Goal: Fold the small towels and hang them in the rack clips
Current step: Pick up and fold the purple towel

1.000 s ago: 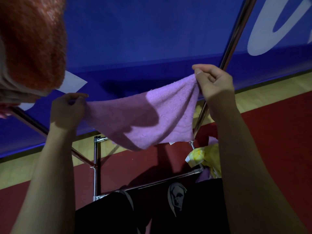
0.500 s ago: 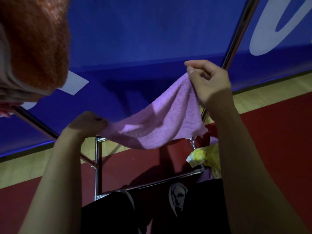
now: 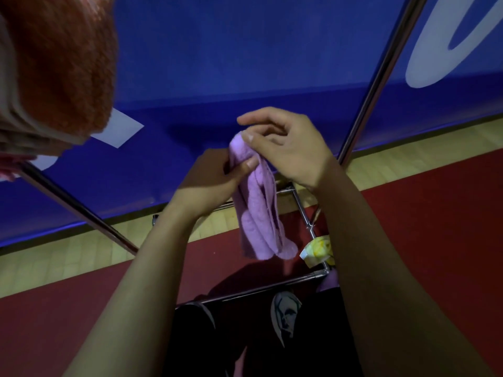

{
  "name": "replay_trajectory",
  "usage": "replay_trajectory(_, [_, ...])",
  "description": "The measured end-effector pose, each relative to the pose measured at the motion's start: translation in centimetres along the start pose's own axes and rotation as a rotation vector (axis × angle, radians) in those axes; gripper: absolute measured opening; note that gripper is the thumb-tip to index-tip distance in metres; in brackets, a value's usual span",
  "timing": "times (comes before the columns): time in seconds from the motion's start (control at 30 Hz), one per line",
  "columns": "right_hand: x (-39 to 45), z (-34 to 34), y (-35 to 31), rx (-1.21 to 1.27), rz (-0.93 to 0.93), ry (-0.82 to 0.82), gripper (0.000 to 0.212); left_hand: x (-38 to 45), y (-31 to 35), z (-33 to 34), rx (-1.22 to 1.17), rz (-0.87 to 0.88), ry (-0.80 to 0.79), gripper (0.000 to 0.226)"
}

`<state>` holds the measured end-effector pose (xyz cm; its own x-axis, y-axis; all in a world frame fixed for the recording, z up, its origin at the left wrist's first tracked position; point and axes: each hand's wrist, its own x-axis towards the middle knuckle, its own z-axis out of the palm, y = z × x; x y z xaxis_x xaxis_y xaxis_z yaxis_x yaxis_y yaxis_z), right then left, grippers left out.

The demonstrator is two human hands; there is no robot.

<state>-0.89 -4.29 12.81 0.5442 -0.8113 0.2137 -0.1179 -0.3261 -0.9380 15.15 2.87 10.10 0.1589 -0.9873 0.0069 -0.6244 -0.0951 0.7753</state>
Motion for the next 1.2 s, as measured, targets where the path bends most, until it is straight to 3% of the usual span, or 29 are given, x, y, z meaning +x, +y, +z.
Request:
replay_trajectory(0.1, [0.4,-0.6,0.8,-0.061,0.033,-0.011,0.028,-0.2,0.6,-0.7,-0.087,-0.005,0.078,0.050])
replay_trajectory(0.27, [0.0,-0.5,2.7,-0.403,0.191,-0.350,0.042,-0.5,0.7,-1.3,-0.178,-0.042,0.184,0.049])
replay_trajectory(0.33, [0.0,-0.2,3.1,-0.471,0.217,-0.398,0.034,-0.6,0.7,-1.3,-0.180,-0.031,0.209,0.041])
replay_trajectory(0.43, [0.1,-0.1,2.7,-0.502,0.252,-0.397,0.023,-0.6,1.0,-1.4,-0.183,-0.042,0.269,0.038])
replay_trajectory(0.57, [-0.1,1.1,2.1,-0.680,0.258,-0.422,0.038,-0.7,0.8,-1.8,-0.158,-0.031,0.345,0.041])
replay_trajectory(0.63, [-0.2,2.0,2.2,-0.738,0.271,-0.432,0.031,-0.7,0.9,-1.7,-0.153,-0.024,0.374,0.039])
replay_trajectory(0.8, [0.3,1.8,2.6,-0.688,0.268,-0.298,0.010,-0.7,1.1,-1.9,-0.169,0.035,0.399,0.033])
replay_trajectory(0.9, [0.5,0.6,2.9,-0.676,0.227,-0.231,0.021,-0.4,0.4,-2.4,-0.192,0.038,0.480,0.041])
replay_trajectory(1.07, [0.4,-0.4,4.8,-0.740,0.332,-0.260,0.028,0.1,-0.7,-3.5,-0.505,-0.057,0.539,0.037])
replay_trajectory(1.13, [0.3,-0.9,5.5,-0.786,0.394,-0.338,0.030,0.3,-0.8,-3.5,-0.772,-0.095,0.486,0.034])
replay_trajectory(1.2, [0.1,-1.3,5.8,-0.761,0.400,-0.377,0.024,0.3,-0.6,-3.4,-0.877,-0.164,0.418,0.037])
